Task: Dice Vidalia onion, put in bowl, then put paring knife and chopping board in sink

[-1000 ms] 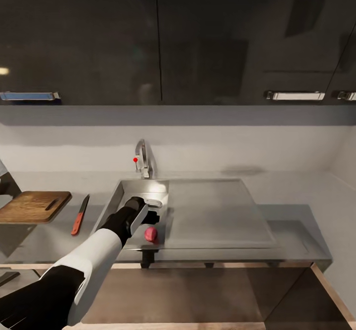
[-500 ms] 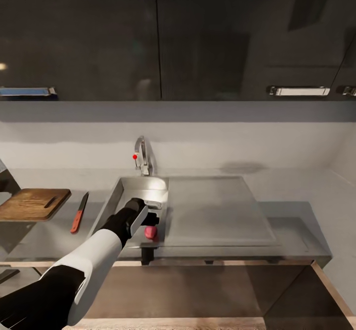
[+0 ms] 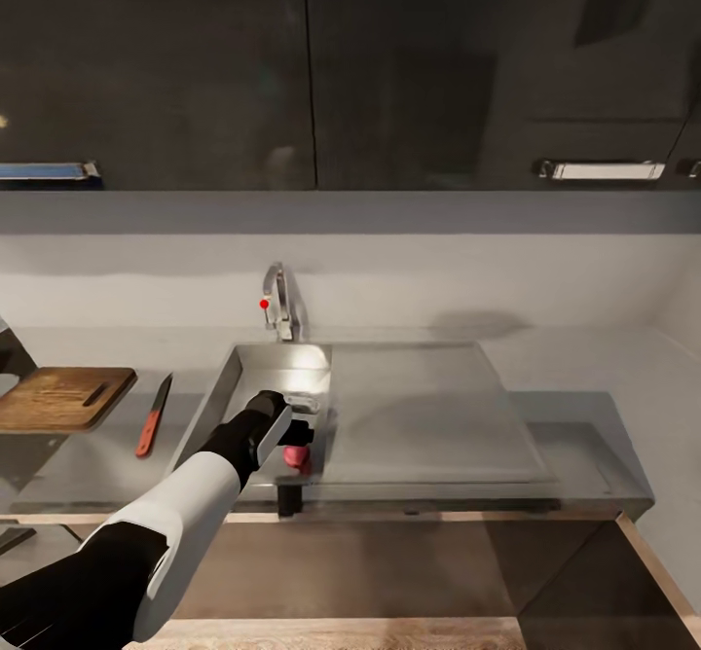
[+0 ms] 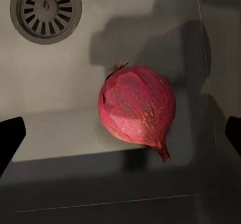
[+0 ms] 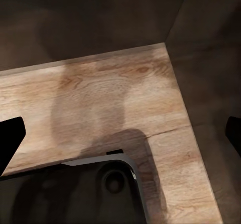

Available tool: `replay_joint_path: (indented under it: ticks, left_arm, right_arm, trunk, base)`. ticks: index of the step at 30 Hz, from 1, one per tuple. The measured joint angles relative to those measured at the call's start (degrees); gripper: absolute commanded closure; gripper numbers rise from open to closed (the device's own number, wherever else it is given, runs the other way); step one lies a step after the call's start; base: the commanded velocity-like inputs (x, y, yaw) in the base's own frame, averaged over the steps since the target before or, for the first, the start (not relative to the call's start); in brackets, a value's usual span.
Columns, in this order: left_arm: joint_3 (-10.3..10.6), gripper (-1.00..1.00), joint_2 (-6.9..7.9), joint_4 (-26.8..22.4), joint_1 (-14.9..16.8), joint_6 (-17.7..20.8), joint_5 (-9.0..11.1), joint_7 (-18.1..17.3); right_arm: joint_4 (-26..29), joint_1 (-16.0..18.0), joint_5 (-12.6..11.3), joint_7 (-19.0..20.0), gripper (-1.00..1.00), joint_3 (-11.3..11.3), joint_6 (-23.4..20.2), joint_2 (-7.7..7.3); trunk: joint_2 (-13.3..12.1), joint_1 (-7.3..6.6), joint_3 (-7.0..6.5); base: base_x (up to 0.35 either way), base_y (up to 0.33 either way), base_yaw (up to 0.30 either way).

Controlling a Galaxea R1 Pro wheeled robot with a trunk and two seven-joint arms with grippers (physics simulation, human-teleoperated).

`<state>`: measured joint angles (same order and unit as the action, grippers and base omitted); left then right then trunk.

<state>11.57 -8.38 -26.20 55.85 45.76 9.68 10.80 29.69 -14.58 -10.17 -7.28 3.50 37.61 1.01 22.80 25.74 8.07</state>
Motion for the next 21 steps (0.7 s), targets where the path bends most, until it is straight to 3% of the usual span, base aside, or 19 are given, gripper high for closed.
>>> replay_joint_path:
  ticks: [9,21]
  left_arm:
    - [0.0,-1.00,0.02,0.0,0.0,0.0,0.0,0.0]
    - [0.0,-1.00,0.08,0.1,0.0,0.0,0.0,0.1]
  right_arm:
    - [0.0,0.0,0.0,0.0,-1.00,0.0,0.0,0.00]
    - [0.0,0.0,0.0,0.0,-1.00,0.0,0.0,0.06]
  trunk:
    - [0.0,0.00,0.83]
    - [0.0,0.01,1.93]
  base:
    - [0.139,0.000,0.000]
    - [0.015,0.000,0.000]
